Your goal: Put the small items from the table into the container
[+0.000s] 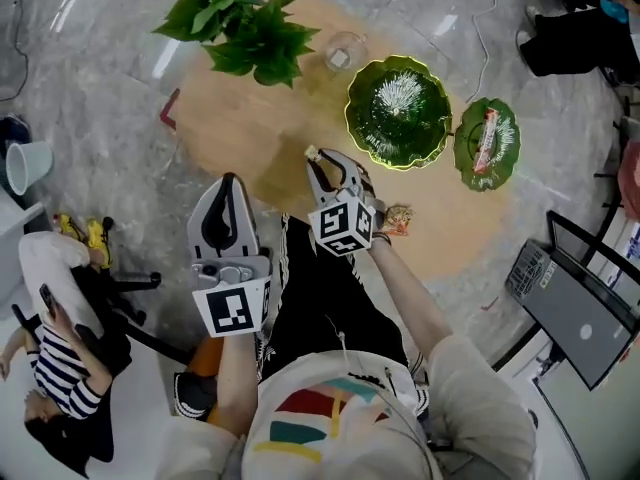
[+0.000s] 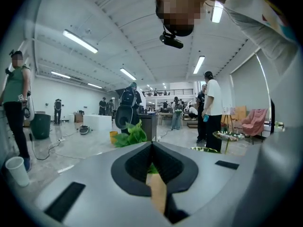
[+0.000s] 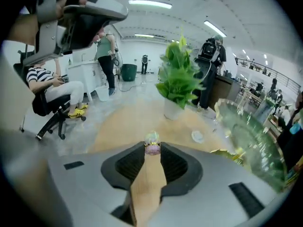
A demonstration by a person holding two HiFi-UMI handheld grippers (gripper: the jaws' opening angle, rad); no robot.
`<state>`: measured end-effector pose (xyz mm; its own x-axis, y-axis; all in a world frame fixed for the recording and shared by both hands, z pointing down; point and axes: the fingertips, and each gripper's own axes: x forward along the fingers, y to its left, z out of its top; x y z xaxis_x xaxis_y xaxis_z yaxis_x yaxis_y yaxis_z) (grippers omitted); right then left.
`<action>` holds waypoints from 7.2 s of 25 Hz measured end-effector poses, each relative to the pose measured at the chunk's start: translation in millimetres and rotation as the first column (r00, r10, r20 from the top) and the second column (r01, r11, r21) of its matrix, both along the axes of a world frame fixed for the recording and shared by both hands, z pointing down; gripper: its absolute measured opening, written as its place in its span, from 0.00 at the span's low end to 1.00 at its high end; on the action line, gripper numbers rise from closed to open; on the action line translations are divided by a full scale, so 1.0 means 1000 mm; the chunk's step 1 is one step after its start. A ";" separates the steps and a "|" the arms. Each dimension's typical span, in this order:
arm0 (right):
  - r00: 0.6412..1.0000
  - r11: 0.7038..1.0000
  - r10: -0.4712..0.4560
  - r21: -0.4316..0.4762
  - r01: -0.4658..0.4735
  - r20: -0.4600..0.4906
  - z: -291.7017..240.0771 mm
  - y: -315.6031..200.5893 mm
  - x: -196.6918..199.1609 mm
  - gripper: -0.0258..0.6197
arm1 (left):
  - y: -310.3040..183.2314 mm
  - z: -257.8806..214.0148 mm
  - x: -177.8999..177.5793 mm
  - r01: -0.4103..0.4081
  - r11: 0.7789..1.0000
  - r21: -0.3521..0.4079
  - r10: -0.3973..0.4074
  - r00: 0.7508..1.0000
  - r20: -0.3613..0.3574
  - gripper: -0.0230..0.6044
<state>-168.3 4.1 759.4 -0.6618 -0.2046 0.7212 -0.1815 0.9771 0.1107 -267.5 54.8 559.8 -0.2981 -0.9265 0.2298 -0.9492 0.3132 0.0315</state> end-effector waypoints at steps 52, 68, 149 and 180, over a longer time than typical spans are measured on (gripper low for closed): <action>0.802 0.809 0.586 0.041 -0.586 -0.115 -0.071 -0.167 0.072 0.22 | -0.063 -0.111 0.055 -0.238 0.971 0.017 0.237 0.970 0.057 0.05; 0.796 0.822 0.567 -0.078 -0.564 0.212 -0.201 -0.127 0.066 0.29 | -0.077 -0.174 0.069 -0.234 0.960 0.152 0.220 0.970 0.103 0.05; 0.519 0.498 0.854 -0.229 -0.837 -0.041 -0.127 -0.049 0.304 0.33 | -0.129 -0.148 0.226 -0.584 0.808 0.080 0.583 0.812 0.027 0.05; 0.625 0.685 0.718 -0.150 -0.713 0.308 -0.295 -0.063 0.216 0.33 | -0.138 -0.186 0.188 -0.550 0.823 0.141 0.547 0.835 0.065 0.05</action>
